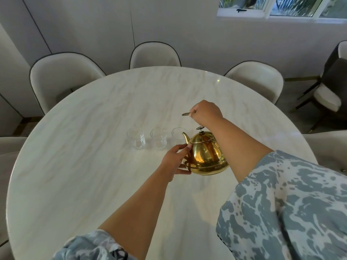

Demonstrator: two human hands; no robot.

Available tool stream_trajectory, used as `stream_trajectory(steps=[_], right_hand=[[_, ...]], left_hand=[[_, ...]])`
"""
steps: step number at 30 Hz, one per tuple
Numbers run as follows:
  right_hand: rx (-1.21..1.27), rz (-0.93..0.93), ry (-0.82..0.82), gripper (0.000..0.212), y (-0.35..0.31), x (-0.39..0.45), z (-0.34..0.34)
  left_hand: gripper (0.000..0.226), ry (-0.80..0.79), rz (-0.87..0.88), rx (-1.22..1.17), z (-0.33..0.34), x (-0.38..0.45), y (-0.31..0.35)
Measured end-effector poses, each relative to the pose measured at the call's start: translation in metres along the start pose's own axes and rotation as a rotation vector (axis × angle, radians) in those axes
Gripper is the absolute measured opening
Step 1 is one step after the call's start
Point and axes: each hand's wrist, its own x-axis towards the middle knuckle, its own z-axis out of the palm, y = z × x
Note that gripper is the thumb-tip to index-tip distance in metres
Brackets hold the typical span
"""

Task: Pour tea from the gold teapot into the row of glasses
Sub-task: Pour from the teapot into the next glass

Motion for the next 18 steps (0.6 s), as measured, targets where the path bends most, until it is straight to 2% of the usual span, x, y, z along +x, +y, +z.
stream_trajectory(steps=[18], right_hand=[[0.006, 0.041, 0.026, 0.026, 0.0049, 0.0041, -0.0018]], left_hand=[[0.033, -0.006, 0.026, 0.008, 0.0070, -0.0048, 0.0006]])
